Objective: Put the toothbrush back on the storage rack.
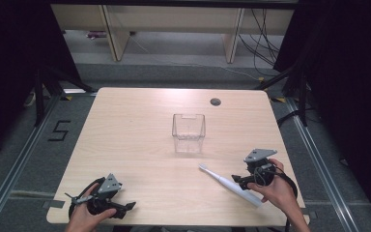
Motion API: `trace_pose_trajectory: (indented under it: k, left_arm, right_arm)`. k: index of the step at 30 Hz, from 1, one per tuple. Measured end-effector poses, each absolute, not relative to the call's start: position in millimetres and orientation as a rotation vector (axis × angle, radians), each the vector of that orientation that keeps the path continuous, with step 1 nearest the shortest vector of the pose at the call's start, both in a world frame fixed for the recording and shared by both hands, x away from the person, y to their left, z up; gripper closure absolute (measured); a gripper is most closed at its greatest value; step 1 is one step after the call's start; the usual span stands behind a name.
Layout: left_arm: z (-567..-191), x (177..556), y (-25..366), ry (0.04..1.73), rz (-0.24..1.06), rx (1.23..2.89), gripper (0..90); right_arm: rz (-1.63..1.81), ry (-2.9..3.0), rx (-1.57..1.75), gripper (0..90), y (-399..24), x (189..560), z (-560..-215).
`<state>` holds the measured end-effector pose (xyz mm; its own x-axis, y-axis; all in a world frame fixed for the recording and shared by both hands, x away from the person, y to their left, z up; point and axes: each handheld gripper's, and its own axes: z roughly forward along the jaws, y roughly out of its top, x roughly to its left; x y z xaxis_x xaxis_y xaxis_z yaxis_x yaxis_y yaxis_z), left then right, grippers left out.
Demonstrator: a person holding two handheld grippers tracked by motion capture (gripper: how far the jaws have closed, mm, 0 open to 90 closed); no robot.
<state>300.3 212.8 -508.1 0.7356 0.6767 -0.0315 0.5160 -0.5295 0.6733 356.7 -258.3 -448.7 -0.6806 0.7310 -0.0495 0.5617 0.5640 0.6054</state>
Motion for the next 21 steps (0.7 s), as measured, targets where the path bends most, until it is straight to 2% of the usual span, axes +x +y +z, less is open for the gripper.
trace_pose_trajectory:
  k: [21]
  left_arm:
    - [-508.1,300.4,212.5,0.894,0.304,2.257,15.1]
  right_arm:
    - [0.666,2.647,0.922,26.3,-235.4,372.1,-454.9]
